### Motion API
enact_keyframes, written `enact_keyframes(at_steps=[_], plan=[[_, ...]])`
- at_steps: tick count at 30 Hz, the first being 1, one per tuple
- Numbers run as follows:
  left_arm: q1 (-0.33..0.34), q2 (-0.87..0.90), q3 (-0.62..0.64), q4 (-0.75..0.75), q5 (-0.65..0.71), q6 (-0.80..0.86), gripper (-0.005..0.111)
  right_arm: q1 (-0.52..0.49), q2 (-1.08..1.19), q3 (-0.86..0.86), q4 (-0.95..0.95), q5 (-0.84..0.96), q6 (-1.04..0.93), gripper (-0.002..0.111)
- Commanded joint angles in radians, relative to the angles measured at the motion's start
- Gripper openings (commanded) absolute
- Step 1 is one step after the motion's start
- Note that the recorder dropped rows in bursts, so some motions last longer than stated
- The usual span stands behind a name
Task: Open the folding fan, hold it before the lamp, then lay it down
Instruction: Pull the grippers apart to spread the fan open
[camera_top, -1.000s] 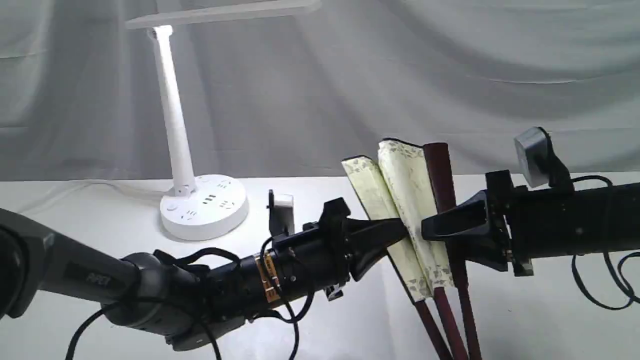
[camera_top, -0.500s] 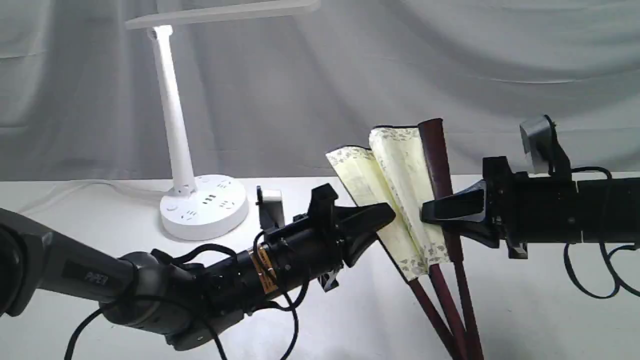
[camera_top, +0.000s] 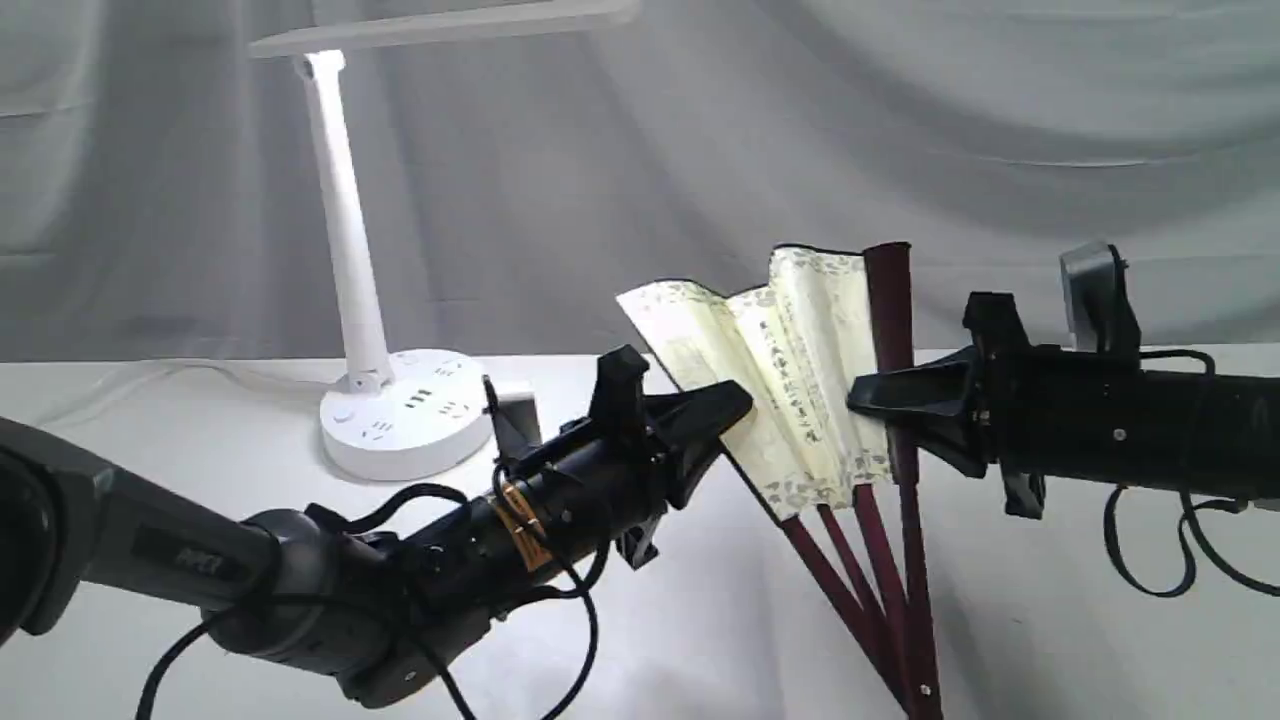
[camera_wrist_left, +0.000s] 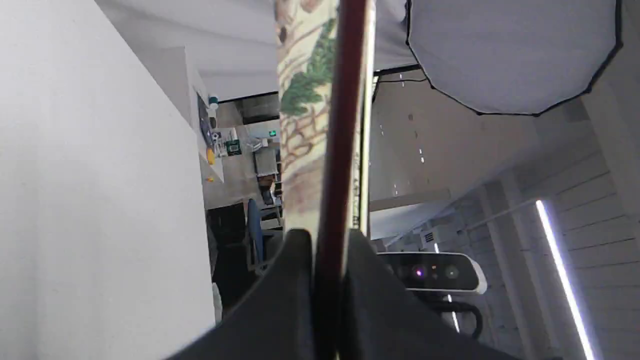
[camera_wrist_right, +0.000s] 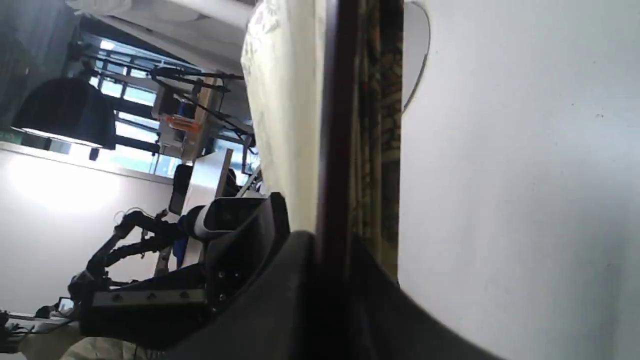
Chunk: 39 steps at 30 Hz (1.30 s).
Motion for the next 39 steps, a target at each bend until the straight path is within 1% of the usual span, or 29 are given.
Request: enact_keyframes(at_steps=[1,4,6,12,16,19,27,33,39], plan=[[0.001,-0.015,-0.003,-0.118,-0.042,0.014,0.0,-0.01,0.01,-0.001,-0.014,-0.03,-0.047,0.0],[0.001,-0.015,0.001,-0.157,-0.042,0.043,0.0,-0.032,0.012,-0.001,-0.017,-0.028,-0.049,0.0],[0.001,-0.015,0.017,-0.218,-0.042,0.041,0.0,-0.053,0.012,-0.001,-0.028,-0.026,-0.049,0.0],[-0.001,-0.019,0.112,-0.376,-0.042,0.057,0.0,-0.114,0.012,-0.001,-0.052,-0.02,-0.049,0.0],[-0.001,-0.035,0.166,-0.433,-0.042,0.057,0.0,-0.136,0.012,-0.001,-0.037,0.0,-0.049,0.0],[-0.001,-0.051,0.186,-0.447,-0.042,0.057,0.0,-0.145,0.012,-0.001,-0.029,0.028,-0.049,0.0],[-0.001,-0.102,0.188,-0.451,-0.042,0.057,0.0,-0.152,0.012,-0.001,-0.046,0.034,-0.04,0.0],[-0.001,-0.141,0.23,-0.51,-0.042,0.057,0.0,-0.198,0.012,-0.001,-0.055,0.107,-0.012,0.0],[-0.001,-0.162,0.244,-0.513,-0.042,0.057,0.0,-0.236,0.012,-0.001,-0.063,0.11,-0.004,0.0]])
